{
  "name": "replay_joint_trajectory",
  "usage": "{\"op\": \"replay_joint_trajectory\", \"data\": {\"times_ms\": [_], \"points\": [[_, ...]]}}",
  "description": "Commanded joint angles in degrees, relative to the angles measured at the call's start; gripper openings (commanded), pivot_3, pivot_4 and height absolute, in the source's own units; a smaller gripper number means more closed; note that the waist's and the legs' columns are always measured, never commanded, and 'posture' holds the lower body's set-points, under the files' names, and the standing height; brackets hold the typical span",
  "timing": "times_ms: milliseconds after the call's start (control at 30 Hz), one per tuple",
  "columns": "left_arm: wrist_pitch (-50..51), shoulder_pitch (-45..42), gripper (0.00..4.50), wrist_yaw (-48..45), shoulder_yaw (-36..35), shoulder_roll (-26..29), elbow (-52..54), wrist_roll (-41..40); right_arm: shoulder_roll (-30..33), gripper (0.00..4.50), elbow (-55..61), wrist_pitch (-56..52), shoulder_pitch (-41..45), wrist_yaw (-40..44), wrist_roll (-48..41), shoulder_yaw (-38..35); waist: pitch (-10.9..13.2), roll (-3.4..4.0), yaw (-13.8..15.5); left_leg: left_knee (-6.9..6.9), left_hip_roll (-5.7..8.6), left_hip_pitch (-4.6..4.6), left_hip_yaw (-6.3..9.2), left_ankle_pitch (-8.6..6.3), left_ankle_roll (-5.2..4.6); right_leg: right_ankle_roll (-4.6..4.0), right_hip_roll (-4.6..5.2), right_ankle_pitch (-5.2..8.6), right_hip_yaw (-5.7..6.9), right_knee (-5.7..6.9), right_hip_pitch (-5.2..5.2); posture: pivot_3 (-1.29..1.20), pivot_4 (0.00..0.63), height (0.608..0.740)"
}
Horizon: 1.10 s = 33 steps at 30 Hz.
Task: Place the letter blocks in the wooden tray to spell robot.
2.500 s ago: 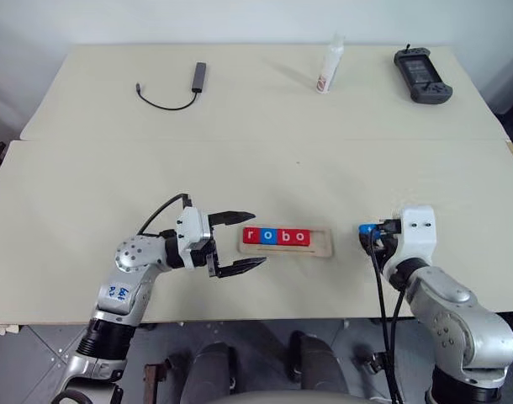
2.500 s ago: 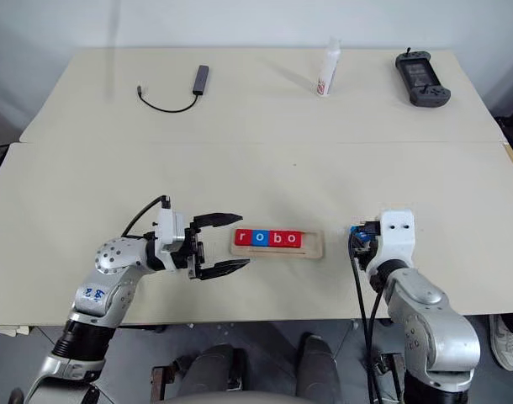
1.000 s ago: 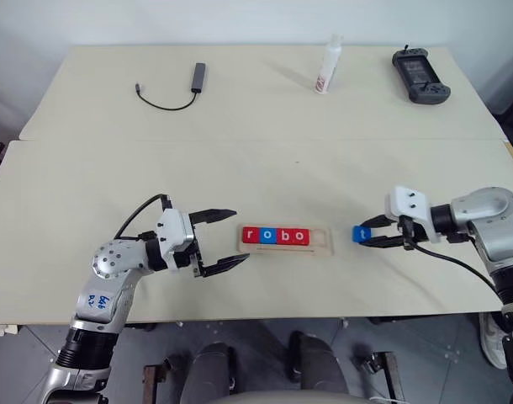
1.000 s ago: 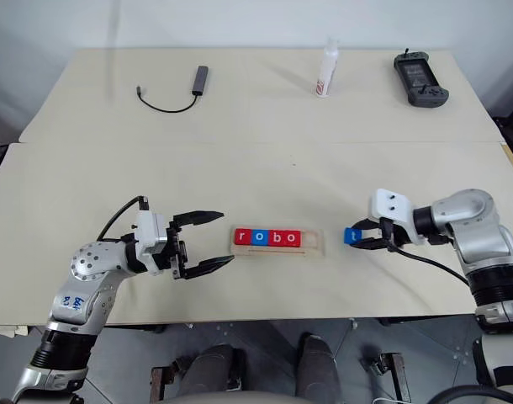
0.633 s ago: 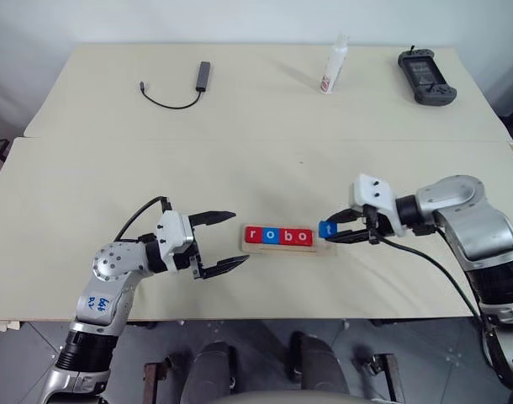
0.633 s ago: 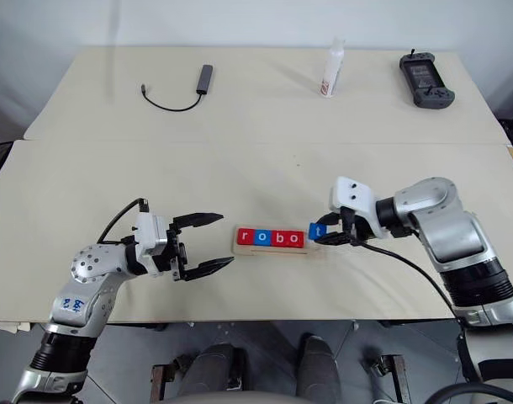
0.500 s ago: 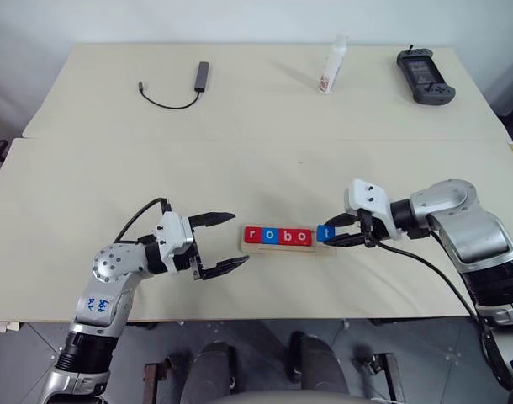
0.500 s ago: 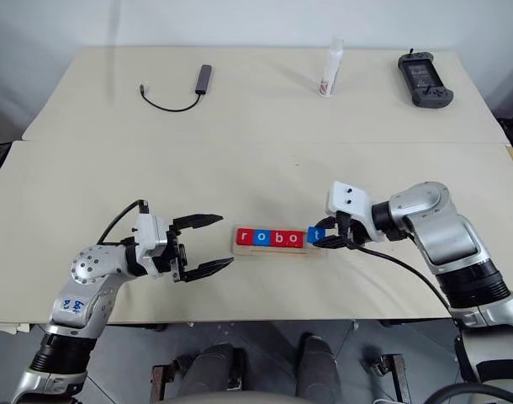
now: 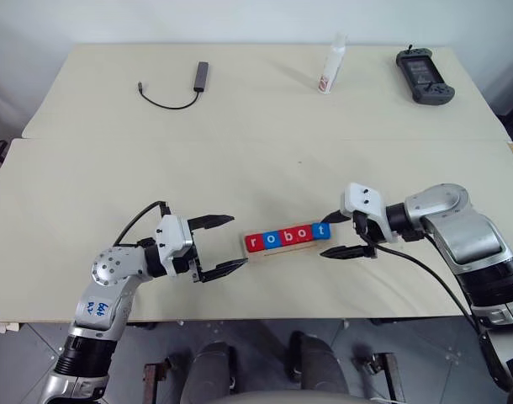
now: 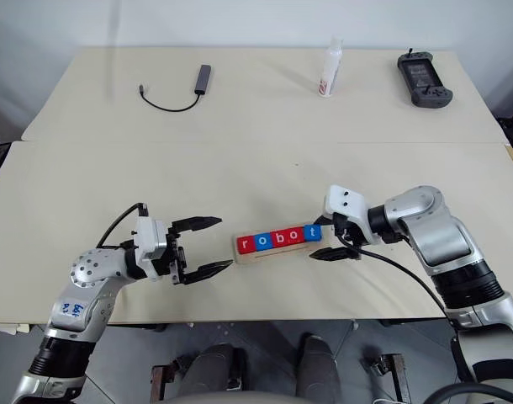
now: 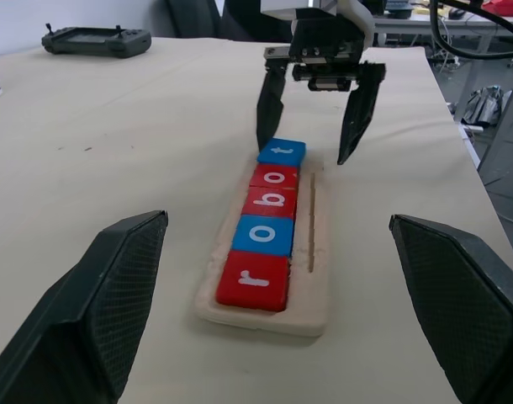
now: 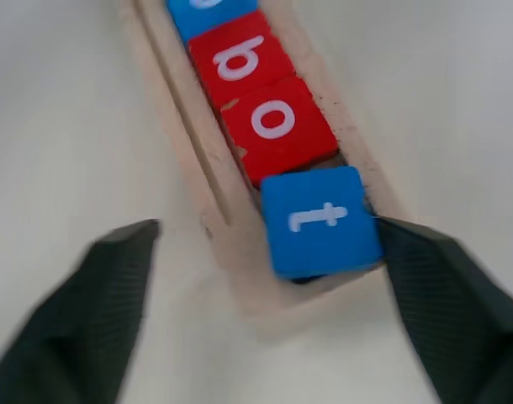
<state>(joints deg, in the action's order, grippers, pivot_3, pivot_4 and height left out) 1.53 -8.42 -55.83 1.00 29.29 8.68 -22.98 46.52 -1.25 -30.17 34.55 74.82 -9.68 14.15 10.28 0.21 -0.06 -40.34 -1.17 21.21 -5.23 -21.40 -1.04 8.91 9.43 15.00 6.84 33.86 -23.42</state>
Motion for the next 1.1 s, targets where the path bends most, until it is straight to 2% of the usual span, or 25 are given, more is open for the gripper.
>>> {"op": "replay_joint_trajectory", "data": {"times_ms": [33,267,300,367,733,1100], "points": [[-1.22,0.55,4.5,0.5,-0.96,0.23,2.55,-0.09,2.83,4.46,-0.22,0.23,0.67,-0.6,-0.98,-4.45,0.0,0.0,0.1,0.0,0.0,0.01,0.0,0.0,0.0,0.0,0.0,0.0,0.0,0.0,0.0,0.0,0.15,0.74],[-1.46,1.01,4.5,0.67,-0.86,0.32,2.69,-0.15,4.66,4.46,-2.13,1.85,-0.43,-1.08,-0.8,-5.76,0.0,0.0,-0.05,0.03,-0.01,-0.02,-0.01,0.0,0.0,0.0,0.0,0.0,0.0,-0.01,0.0,0.0,0.15,0.74],[-1.52,1.04,4.5,0.66,-0.84,0.33,2.69,-0.16,4.62,4.29,-2.48,2.19,-0.36,-1.41,-0.58,-5.71,0.0,0.0,-0.06,0.03,-0.01,-0.01,-0.02,0.0,0.0,0.0,0.0,0.0,0.0,-0.01,0.0,0.0,0.15,0.74],[-1.59,0.98,4.5,0.68,-0.82,0.31,2.63,-0.16,4.56,3.82,-2.64,2.44,-0.38,-1.49,-0.54,-5.42,0.0,0.0,-0.07,0.03,0.0,-0.02,-0.03,0.0,0.0,0.0,0.0,0.0,-0.01,-0.01,0.0,0.0,0.15,0.74],[-1.89,0.76,4.5,1.07,-0.87,0.26,2.45,-0.08,2.72,0.04,3.87,-1.62,-2.59,-1.88,-1.09,-1.67,0.0,0.0,0.0,0.03,0.0,-0.01,-0.01,0.0,0.0,0.0,0.0,0.0,-0.01,-0.02,0.0,0.0,0.15,0.74],[-1.76,0.44,4.5,1.94,-0.71,-0.01,2.49,0.12,0.83,0.04,2.2,-2.69,-0.1,-4.35,0.98,0.3,0.0,0.0,0.03,0.03,0.0,-0.01,-0.01,0.0,0.0,0.0,0.0,0.0,-0.01,-0.01,0.0,0.0,0.15,0.74]]}}
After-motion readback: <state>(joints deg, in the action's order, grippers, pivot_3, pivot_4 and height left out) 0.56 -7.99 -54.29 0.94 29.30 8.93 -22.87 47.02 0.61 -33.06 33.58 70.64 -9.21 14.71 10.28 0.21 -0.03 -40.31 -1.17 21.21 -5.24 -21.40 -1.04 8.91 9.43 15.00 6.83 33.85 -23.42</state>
